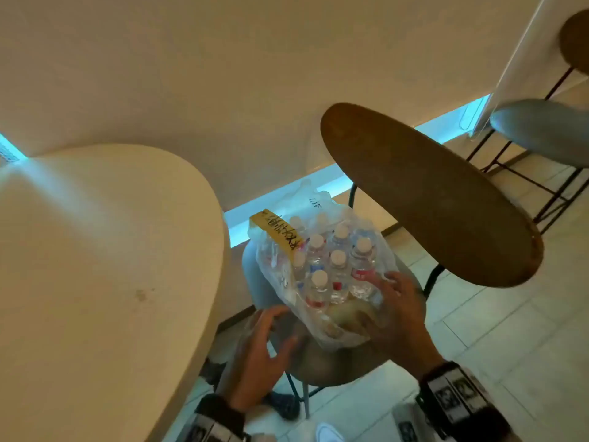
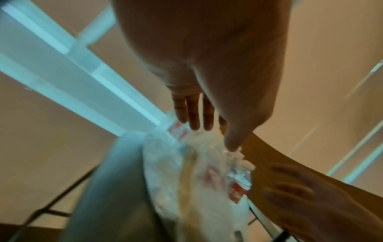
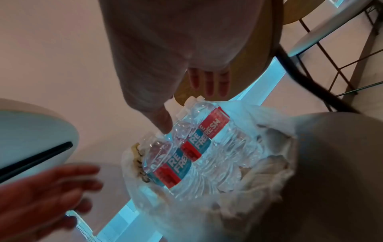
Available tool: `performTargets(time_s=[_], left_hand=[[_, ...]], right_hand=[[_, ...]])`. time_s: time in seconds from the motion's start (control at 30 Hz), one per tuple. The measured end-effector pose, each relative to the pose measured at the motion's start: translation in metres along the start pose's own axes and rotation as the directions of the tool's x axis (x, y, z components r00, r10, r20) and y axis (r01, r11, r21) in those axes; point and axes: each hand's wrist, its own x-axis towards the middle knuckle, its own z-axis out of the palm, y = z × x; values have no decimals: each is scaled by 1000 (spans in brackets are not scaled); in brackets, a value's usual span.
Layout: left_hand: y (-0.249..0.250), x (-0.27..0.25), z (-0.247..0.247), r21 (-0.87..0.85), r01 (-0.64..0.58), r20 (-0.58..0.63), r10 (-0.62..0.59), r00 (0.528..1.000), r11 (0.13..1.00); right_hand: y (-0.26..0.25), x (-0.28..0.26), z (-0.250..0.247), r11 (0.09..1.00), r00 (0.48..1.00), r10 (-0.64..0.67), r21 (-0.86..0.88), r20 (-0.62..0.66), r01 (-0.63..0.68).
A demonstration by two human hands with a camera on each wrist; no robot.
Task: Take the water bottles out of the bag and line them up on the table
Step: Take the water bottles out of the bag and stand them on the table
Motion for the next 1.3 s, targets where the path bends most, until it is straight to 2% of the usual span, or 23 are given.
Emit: performTargets(time_s=[0.07,0.13,0.23,0.37,0.53,0.6,0.67,0.73,0.83,0.9,0.97,1.07,1.13,1.2,1.3], left_hand=[[21,21,15,-22,-102,-64,100,993,995],[41,42,27,26,-151,-123,153,980,988],[51,63,41,170,-110,-122,131,984,979],[46,79,50,347,-49,-75,80,994,936],[35,84,60,517,-67,-33,98,995,854],[37,84,59,582,-82,-16,112,994,809],[38,83,56,611,-95,8,113,994,786],[37,81,55,601,-110,17,125,992,791],[36,76,53,549,-146,17,164,986,823],[38,71,51,511,-175,16,194,981,842],[41,67,49,452,-195,-11,224,975,871],[51,58,46,202,-234,-117,261,958,951],[66,51,40,36,-271,-190,273,943,962],[83,41,29,22,-291,-257,286,923,957],[111,24,9,51,-312,-348,310,885,949]], right_hand=[[-3,20,4,992,997,-59,-118,-52,52],[-9,37,11,986,997,-68,-153,-31,63],[-11,56,22,983,995,-65,-176,-81,50],[-19,70,31,929,958,-268,-290,-99,230],[-9,77,52,969,963,-222,-144,-149,201],[-7,78,52,984,973,-179,-34,-143,176],[0,78,54,989,983,-148,5,-109,150],[8,76,54,992,991,-113,44,-76,116],[12,72,48,989,989,-82,113,-126,96],[12,69,44,991,986,-74,100,-149,89],[15,66,40,990,988,-21,131,-154,42],[9,61,26,988,985,21,153,-169,5],[5,54,11,987,981,-8,154,-192,38],[-6,47,-15,985,968,-35,155,-247,75],[-31,45,-56,948,922,-207,167,-327,272]])
